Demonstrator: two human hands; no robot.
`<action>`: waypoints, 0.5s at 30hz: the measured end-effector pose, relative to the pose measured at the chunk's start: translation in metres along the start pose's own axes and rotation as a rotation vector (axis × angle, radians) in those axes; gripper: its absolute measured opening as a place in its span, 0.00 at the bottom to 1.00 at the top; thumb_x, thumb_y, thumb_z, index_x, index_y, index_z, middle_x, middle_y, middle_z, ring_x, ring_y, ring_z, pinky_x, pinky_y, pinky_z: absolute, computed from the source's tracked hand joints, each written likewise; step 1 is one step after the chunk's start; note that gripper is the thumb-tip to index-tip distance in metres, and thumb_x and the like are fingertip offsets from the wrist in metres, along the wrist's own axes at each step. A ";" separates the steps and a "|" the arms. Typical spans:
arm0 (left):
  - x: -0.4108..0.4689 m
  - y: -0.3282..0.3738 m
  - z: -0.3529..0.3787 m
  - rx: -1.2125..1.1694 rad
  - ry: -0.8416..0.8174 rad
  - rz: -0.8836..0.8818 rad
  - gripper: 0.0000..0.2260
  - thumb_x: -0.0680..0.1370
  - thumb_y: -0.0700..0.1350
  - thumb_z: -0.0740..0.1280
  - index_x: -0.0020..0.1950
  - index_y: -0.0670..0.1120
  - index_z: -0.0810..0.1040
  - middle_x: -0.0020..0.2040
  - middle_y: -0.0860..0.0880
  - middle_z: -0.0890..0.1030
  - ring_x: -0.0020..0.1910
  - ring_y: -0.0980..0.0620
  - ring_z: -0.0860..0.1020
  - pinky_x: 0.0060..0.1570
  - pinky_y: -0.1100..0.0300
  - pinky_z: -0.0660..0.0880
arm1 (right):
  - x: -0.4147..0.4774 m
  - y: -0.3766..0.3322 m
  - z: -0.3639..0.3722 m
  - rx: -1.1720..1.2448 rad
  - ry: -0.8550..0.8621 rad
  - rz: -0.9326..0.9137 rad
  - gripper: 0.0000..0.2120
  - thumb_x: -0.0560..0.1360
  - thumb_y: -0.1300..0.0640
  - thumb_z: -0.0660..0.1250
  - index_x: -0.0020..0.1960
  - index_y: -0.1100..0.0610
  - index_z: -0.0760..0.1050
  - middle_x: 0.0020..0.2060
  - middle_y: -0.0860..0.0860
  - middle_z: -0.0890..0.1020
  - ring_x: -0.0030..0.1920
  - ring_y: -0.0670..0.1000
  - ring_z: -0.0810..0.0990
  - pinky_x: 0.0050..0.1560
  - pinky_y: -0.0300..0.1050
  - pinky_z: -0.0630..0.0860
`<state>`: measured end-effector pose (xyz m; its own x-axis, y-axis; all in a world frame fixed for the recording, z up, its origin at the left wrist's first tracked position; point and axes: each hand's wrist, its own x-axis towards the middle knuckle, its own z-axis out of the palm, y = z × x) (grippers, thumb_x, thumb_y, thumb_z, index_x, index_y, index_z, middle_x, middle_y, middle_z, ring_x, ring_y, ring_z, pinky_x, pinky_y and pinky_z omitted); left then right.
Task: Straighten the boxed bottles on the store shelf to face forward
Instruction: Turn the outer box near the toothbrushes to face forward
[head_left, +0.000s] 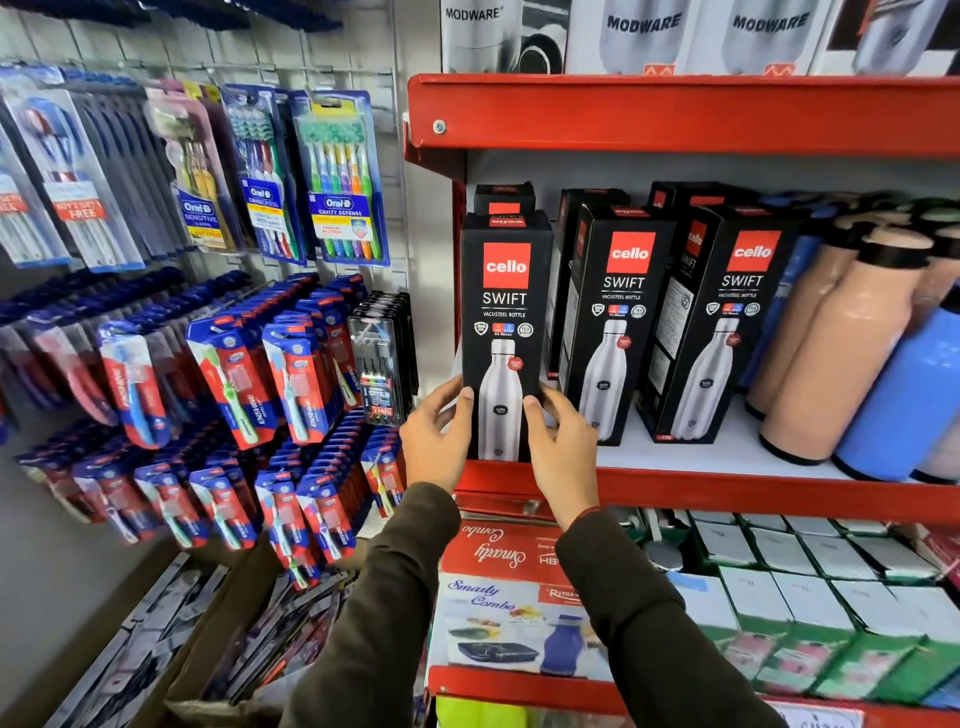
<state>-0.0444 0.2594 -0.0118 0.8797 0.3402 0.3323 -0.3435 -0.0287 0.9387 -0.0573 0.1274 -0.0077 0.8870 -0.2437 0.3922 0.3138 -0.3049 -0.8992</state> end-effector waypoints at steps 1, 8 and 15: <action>-0.002 -0.001 0.001 0.007 0.003 0.007 0.12 0.79 0.46 0.67 0.63 0.49 0.78 0.55 0.54 0.81 0.51 0.65 0.78 0.47 0.80 0.73 | 0.000 0.001 -0.001 0.002 -0.008 0.003 0.16 0.81 0.51 0.61 0.67 0.51 0.75 0.44 0.47 0.83 0.46 0.55 0.82 0.42 0.34 0.77; -0.022 -0.001 0.027 0.149 0.243 0.240 0.18 0.81 0.48 0.63 0.71 0.53 0.68 0.64 0.49 0.70 0.58 0.46 0.75 0.57 0.56 0.76 | 0.003 0.024 -0.030 0.011 0.088 -0.134 0.13 0.81 0.54 0.61 0.64 0.50 0.75 0.62 0.49 0.78 0.56 0.37 0.77 0.53 0.30 0.75; -0.048 0.025 0.081 0.187 0.094 0.467 0.17 0.82 0.40 0.60 0.71 0.47 0.70 0.65 0.49 0.71 0.65 0.50 0.71 0.66 0.50 0.70 | 0.026 0.032 -0.076 0.024 0.212 -0.166 0.15 0.81 0.52 0.61 0.68 0.50 0.71 0.64 0.47 0.72 0.68 0.45 0.71 0.69 0.42 0.67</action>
<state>-0.0687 0.1659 0.0026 0.6104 0.3333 0.7186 -0.6205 -0.3627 0.6953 -0.0503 0.0412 -0.0118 0.7331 -0.3800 0.5640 0.4588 -0.3359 -0.8226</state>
